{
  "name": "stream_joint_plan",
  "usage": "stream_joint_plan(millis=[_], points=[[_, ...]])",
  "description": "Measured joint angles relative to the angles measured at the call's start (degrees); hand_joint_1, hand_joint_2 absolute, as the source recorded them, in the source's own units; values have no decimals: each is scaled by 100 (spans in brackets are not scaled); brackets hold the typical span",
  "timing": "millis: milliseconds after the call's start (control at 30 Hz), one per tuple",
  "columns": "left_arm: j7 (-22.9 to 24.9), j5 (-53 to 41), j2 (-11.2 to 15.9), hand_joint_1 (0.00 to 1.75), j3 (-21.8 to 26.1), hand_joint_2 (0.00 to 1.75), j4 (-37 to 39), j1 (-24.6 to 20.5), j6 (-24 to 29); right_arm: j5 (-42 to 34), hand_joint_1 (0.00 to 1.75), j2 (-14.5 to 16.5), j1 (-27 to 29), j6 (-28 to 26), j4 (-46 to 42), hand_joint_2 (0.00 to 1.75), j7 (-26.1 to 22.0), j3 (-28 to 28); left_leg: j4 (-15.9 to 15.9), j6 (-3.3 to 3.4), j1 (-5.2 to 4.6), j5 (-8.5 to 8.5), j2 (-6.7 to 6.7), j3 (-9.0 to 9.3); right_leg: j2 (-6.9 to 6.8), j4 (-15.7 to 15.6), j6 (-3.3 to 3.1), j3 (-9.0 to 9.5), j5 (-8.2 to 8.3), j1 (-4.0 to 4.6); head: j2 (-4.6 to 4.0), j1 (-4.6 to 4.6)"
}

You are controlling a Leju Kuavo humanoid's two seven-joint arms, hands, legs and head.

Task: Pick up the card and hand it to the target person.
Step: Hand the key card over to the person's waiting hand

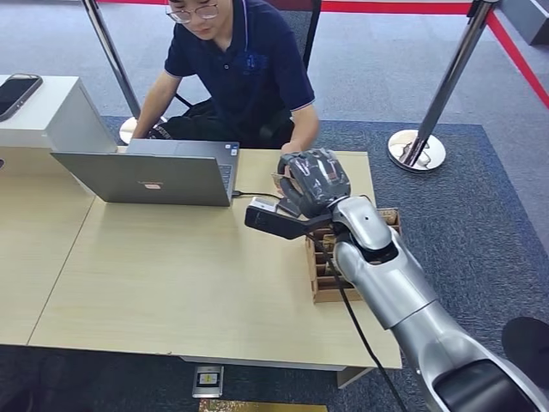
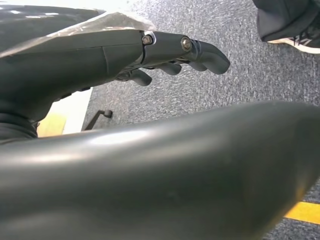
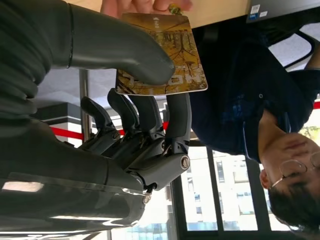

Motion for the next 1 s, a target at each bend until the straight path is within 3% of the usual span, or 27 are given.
stream_joint_plan(millis=[500,533,633,667,767,900,1000], points=[[-10,-12,0,0,-16,0,8,-5,6,121,151,230,-13,-135,500,175,50,131,0,0,0,0,1,0,0,1,0,0,0,0,0,0],[-7,-16,1,0,-16,0,9,-6,9,130,143,246,-16,-134,526,175,51,136,0,0,0,0,1,0,0,1,0,0,0,0,0,0],[-2,-22,1,0,-17,0,9,-6,18,146,31,286,-22,-134,593,175,56,150,0,0,0,0,0,0,0,0,0,-1,0,0,0,0],[-1,-22,1,0,-17,0,9,-6,21,147,1,297,-24,-134,613,175,57,155,0,0,0,0,1,0,0,0,0,-1,0,0,0,0],[0,-24,1,0,-17,0,9,-6,26,163,0,319,-24,-156,669,175,64,178,0,0,0,0,1,0,0,0,0,-1,0,0,0,0],[-2,-26,1,0,-18,0,10,-6,26,181,0,328,-20,-219,740,0,79,207,0,0,0,0,1,0,0,0,0,0,0,0,0,0],[-2,-28,1,0,-19,0,11,-6,26,184,0,332,-16,-252,782,0,93,220,1,0,0,0,1,1,0,0,0,0,0,0,0,0]])
